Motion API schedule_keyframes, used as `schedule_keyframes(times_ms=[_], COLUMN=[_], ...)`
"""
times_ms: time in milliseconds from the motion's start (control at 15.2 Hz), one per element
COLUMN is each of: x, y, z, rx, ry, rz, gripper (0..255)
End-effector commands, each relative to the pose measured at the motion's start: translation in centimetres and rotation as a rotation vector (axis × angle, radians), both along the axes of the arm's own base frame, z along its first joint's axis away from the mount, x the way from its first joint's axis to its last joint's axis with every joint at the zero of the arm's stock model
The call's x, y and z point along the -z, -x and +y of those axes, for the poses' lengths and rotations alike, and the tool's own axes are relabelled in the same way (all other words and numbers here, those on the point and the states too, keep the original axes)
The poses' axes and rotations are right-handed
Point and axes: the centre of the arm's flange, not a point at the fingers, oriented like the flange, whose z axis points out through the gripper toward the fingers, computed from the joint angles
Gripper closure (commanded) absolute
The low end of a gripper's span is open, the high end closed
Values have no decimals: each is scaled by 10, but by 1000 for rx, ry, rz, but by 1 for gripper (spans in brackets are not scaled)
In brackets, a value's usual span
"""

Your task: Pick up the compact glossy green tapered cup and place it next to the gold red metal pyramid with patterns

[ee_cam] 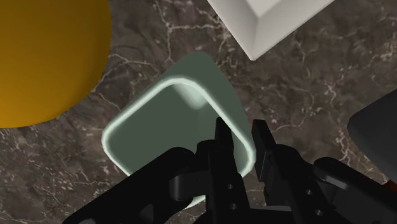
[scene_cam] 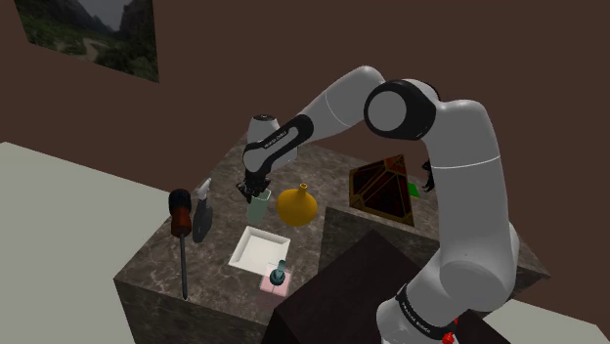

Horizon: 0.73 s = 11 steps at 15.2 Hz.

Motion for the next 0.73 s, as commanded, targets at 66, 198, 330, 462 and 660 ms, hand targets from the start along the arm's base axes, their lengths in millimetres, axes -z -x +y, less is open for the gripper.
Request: schedule_keyframes(times_ms=[66,198,330,462,660], x=[0,0,-5,-16,-32], y=[0,0,0,0,0], z=[0,0,0,0,0], rx=[0,0,0,0,0], ry=[0,0,0,0,0], rz=[0,0,0,0,0], gripper=[255,255,255,255,255])
